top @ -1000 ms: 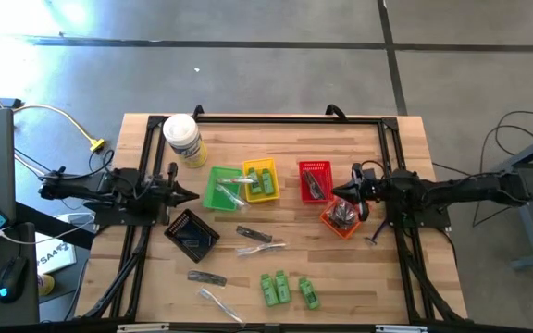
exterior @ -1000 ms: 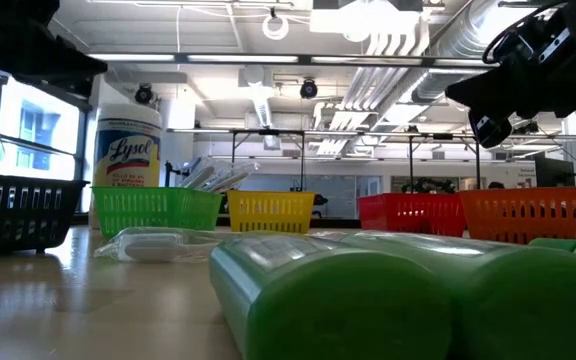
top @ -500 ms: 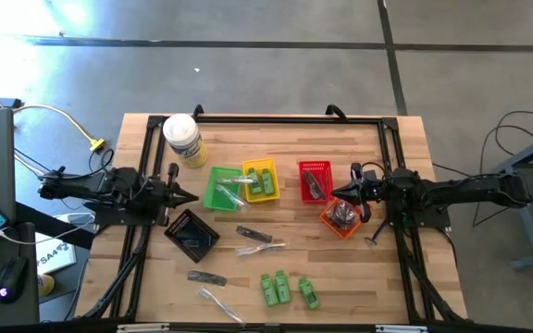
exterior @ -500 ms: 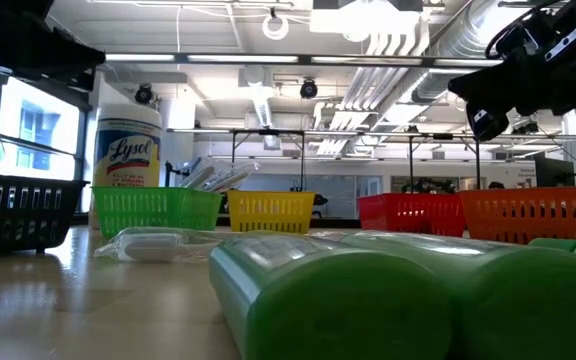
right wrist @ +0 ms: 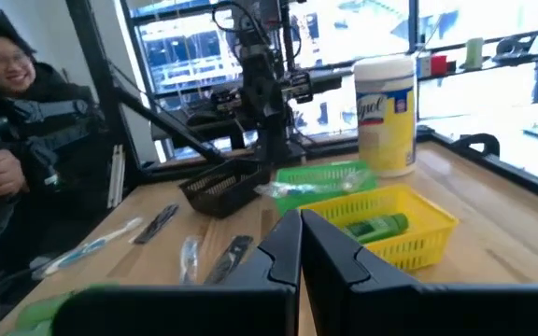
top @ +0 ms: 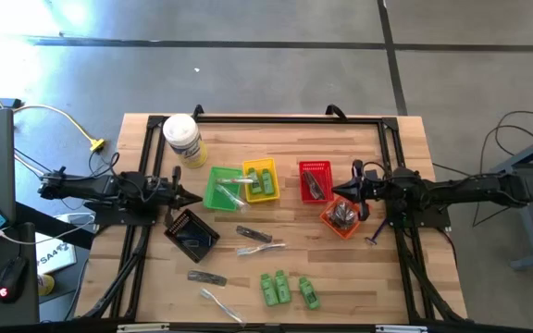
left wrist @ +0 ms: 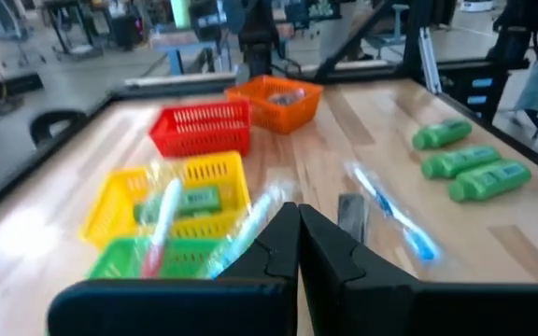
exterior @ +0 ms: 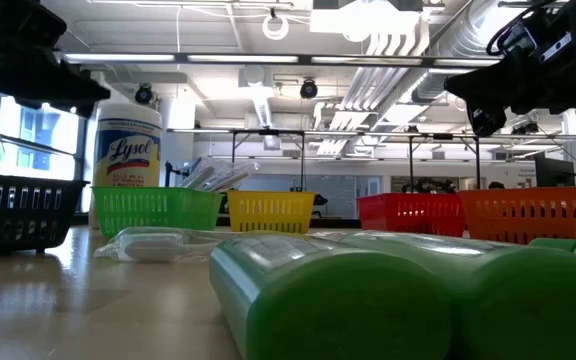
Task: Pick & Place Travel size toiletries
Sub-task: Put the right green shampoo into yellow basket
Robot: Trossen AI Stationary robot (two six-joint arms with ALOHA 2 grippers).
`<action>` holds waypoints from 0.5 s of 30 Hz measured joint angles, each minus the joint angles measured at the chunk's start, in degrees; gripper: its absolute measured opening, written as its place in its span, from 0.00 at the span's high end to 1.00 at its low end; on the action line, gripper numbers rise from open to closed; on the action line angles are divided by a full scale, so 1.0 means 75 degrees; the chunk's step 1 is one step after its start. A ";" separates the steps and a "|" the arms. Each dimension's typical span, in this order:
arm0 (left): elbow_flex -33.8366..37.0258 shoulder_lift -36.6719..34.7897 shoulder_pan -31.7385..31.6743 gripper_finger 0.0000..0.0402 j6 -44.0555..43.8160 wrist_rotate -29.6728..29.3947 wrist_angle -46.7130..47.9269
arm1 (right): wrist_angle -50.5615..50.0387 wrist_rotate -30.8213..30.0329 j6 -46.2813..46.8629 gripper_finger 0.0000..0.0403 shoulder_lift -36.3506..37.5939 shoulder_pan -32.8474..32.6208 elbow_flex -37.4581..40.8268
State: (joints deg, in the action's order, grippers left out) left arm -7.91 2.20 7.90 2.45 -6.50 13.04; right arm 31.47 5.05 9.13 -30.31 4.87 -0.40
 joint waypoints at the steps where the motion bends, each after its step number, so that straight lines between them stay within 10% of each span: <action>1: 0.0107 0.0000 0.0000 1.00 -0.0096 0.0000 -0.0008 | -0.0010 0.0056 0.0000 0.99 -0.0024 -0.0016 0.0000; 15: 0.0435 0.0096 0.0000 1.00 -0.0182 -0.0073 -0.0857 | -0.0256 -0.0944 0.0020 0.99 -0.0544 -0.0653 0.0000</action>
State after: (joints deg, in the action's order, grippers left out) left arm -4.64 2.91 7.90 1.08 -7.05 6.61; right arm 29.55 -2.04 9.28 -34.39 -0.02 -0.40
